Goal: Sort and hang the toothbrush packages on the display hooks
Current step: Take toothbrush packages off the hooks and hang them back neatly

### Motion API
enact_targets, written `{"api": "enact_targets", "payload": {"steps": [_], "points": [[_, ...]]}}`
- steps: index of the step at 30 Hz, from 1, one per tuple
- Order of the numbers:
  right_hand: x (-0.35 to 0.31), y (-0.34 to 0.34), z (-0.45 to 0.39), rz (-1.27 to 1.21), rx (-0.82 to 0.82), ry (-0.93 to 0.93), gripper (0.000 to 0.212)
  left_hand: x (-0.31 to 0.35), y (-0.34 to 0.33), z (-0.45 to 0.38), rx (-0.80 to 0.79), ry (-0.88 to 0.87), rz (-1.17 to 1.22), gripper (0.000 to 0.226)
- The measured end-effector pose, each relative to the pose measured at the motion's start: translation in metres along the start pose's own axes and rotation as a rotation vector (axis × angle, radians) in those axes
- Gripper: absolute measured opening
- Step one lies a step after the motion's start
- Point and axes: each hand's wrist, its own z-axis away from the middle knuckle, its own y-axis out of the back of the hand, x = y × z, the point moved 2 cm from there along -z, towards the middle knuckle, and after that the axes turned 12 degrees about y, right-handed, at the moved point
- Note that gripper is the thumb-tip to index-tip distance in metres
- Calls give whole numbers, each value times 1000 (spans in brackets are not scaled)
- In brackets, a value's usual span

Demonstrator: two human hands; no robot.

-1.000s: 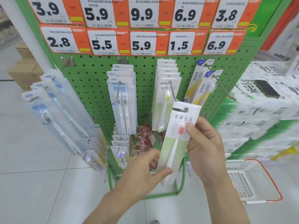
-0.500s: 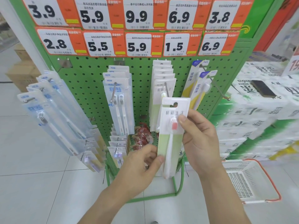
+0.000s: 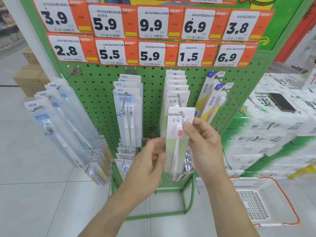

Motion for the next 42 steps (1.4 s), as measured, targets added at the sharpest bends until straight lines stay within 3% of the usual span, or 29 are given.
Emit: {"api": "enact_targets", "payload": {"steps": [6,10,15,23,30,42], "points": [[-2,5,-8,113,-123,10,16,65,4,-10,287,-341,-21,52],[-4,6,-13,69,-154,-18,25,89,7,-26,387,-500,-67,38],[-10,12,-31,21,-97,50,21,84,4,-43,443,-588,-127,17],[-11,9,-66,357,-36,250,12,78,5,-47,428,-557,-100,17],[-12,2,-77,360,-113,250,9,76,5,-49,418,-525,-58,18],[-24,-6,-65,361,-6,354,16,82,11,-47,221,-325,184,13]]}}
